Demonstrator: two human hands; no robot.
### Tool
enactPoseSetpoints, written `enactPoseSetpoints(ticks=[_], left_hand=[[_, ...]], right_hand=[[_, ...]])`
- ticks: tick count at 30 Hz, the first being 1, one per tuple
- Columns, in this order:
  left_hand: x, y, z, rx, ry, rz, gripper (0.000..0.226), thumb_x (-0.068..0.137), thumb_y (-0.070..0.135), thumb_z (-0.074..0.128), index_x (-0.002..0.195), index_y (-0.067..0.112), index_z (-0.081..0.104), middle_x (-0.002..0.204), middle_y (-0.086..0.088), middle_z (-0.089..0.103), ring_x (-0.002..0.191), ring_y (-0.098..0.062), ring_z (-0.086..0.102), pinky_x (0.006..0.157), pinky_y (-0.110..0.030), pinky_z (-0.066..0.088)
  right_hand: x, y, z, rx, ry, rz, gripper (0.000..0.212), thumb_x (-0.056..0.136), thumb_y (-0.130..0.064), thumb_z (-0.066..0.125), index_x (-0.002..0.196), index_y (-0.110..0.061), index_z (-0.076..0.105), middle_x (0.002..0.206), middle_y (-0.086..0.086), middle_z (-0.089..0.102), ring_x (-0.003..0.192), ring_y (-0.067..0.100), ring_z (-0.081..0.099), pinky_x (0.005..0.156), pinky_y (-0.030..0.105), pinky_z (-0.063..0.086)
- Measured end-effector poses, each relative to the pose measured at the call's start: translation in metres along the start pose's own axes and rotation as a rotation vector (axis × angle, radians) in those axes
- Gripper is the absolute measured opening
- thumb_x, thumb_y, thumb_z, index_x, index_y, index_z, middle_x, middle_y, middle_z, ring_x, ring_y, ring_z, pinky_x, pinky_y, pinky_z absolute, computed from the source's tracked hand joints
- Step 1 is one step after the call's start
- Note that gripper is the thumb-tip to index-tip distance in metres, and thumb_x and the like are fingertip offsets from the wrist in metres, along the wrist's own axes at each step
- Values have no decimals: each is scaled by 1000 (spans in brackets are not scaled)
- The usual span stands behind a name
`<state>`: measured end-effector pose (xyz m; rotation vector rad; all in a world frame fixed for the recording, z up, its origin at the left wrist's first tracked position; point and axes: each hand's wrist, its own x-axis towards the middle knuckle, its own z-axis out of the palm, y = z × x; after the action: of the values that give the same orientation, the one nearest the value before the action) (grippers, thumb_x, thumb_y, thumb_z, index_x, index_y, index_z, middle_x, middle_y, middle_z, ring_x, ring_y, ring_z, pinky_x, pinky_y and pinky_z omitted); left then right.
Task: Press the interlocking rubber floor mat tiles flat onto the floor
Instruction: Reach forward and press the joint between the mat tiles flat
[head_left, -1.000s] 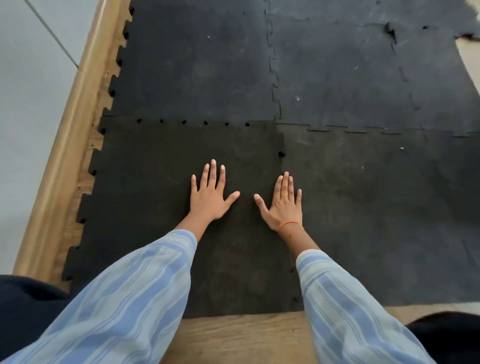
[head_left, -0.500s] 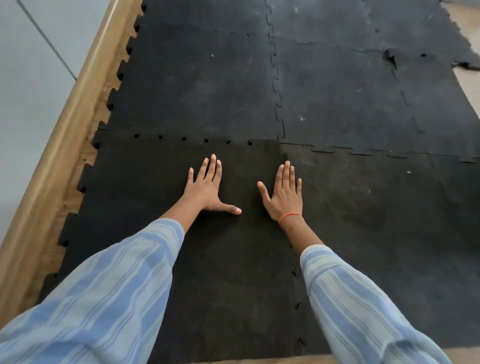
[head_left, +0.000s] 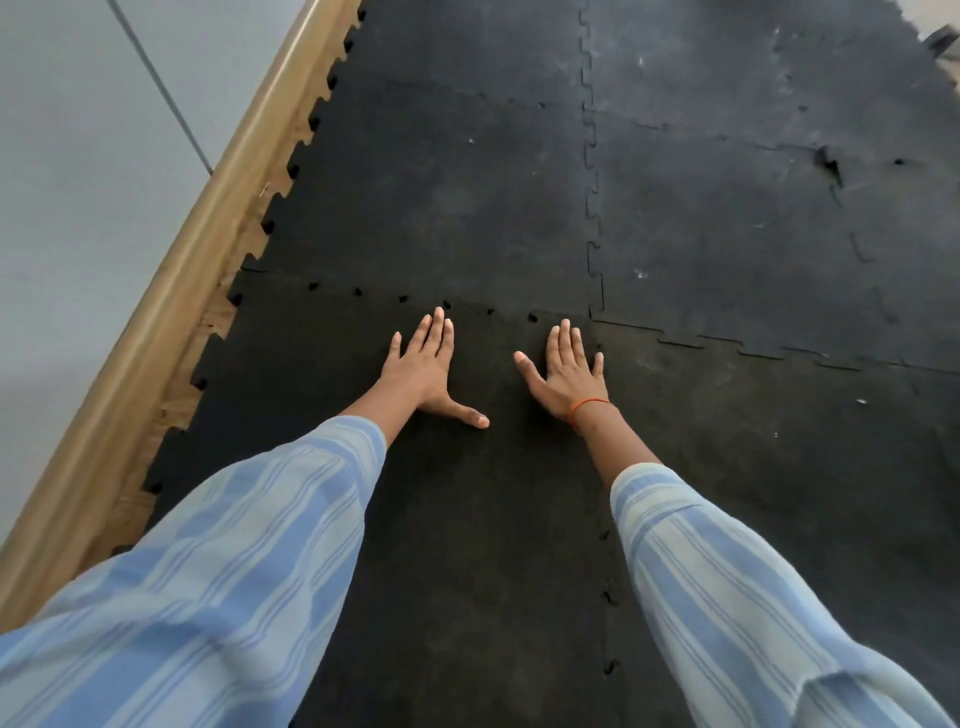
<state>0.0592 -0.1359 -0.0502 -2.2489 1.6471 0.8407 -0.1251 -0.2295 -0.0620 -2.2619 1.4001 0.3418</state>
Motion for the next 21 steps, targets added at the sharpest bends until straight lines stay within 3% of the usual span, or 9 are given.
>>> enactPoseSetpoints(ticks=[10,14,17,21], left_hand=[[13,3,-18,50,-102,6,162,39,89,65,142,12,-34,148,-3,-44,139,-22,-35,114,-55,-11],[13,3,-20,42,-71,20,160,41,90,63,143,12,-32,149,-4,-43,140,-22,-34,114,-55,-10],[7,-7,-12,4,-6,41,158,42,92,60,146,11,-28,152,-5,-38,142,-20,-30,116,-48,-10],[-4,-53,-6,-44,19,-83,160,37,97,51,146,10,-27,152,-7,-37,143,-21,-28,117,-45,-7]], right_hand=[[15,-2,-9,-118,-67,16,95,84,-77,16,149,-17,-15,158,-3,-25,145,14,-22,119,48,-10],[20,-10,-13,-97,-60,63,97,82,-79,13,149,-15,-16,157,-1,-27,145,16,-23,118,48,-11],[17,-30,-3,-72,-54,-35,89,87,-73,12,150,-14,-12,158,0,-23,145,16,-22,118,47,-12],[16,-74,15,-38,-62,-158,83,90,-69,10,151,-16,-7,159,-4,-20,145,14,-21,117,47,-14]])
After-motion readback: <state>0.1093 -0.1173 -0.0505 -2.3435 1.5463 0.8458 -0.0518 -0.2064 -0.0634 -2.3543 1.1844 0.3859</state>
